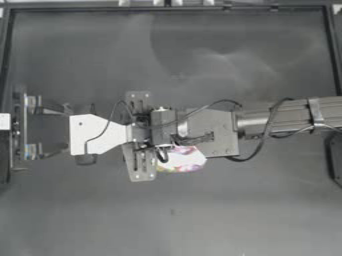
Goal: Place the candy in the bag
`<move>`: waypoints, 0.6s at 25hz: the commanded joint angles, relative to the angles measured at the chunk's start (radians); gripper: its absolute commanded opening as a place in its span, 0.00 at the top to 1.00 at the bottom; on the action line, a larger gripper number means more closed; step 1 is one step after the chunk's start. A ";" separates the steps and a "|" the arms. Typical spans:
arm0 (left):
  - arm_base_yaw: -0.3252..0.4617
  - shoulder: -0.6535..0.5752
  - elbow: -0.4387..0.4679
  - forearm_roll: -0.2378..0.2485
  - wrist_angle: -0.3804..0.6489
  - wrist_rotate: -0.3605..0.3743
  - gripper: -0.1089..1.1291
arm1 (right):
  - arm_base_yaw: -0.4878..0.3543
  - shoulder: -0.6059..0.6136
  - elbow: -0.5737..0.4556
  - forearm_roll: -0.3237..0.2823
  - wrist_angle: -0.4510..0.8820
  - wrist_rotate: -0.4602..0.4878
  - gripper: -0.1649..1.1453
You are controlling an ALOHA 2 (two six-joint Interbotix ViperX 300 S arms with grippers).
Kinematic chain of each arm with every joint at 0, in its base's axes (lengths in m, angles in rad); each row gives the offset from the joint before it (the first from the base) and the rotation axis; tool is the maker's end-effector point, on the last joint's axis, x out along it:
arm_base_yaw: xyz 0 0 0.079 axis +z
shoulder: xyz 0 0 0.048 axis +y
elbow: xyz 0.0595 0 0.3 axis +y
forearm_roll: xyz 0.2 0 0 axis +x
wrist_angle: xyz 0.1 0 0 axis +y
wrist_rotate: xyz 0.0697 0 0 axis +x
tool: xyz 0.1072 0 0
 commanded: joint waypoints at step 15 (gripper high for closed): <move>0.002 0.009 -0.009 0.000 -0.011 -0.002 0.15 | 0.002 -0.021 -0.044 -0.017 0.014 -0.005 0.48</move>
